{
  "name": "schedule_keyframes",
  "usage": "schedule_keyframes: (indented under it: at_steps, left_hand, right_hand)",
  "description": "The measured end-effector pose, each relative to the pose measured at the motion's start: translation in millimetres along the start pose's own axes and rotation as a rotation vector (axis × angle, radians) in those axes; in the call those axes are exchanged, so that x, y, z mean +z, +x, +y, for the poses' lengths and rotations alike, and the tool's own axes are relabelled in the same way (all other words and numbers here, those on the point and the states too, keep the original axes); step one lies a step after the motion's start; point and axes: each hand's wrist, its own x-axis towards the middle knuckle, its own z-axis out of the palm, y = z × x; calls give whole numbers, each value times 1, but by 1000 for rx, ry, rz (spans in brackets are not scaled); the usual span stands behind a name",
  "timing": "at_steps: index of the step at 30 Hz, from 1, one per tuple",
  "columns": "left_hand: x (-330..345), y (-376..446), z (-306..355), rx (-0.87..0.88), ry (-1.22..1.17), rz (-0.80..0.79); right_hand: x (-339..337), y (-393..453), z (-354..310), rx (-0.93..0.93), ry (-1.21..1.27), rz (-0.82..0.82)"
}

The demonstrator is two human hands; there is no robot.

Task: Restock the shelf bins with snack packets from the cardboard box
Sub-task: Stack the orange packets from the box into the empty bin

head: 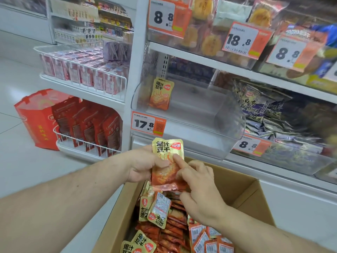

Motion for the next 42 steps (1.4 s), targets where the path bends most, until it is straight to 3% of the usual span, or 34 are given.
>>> schedule_keyframes:
  at_steps: [2, 4, 7, 10, 17, 19, 22, 23, 25, 28, 31, 36, 42]
  left_hand:
    - [-2, 0, 2, 44, 67, 17]
    - [-3, -2, 7, 87, 124, 14]
    - [-3, -6, 17, 154, 145, -36]
    - [3, -8, 25, 207, 142, -78]
    - [10, 1, 43, 302, 160, -41]
    - [12, -5, 55, 394, 243, 107]
    - [-3, 0, 68, 706, 634, 654]
    - [-9, 2, 69, 747, 784, 812]
    - [-19, 12, 67, 670, 1012, 937]
    - [-24, 29, 56, 551, 1139, 847]
    - [-24, 39, 49, 594, 1001, 789]
    - [-25, 43, 45, 625, 965, 807]
    - [-24, 38, 47, 618, 932, 775]
  right_hand:
    - [-14, 6, -4, 113, 99, 69]
    - [-25, 21, 0, 362, 262, 142]
    - [-40, 51, 12, 647, 582, -35]
    - [-46, 66, 14, 616, 693, -155]
    - [-65, 94, 7, 721, 964, -162]
    - [-72, 109, 8, 739, 939, -202]
    - [-86, 143, 20, 787, 921, -171]
    - [-90, 158, 26, 804, 920, -135]
    - [-88, 191, 40, 846, 879, -78]
    - [-66, 234, 55, 885, 805, -37]
    - [-35, 267, 70, 906, 748, 8]
    - [9, 307, 92, 894, 629, -7]
    - [39, 324, 100, 893, 682, 6]
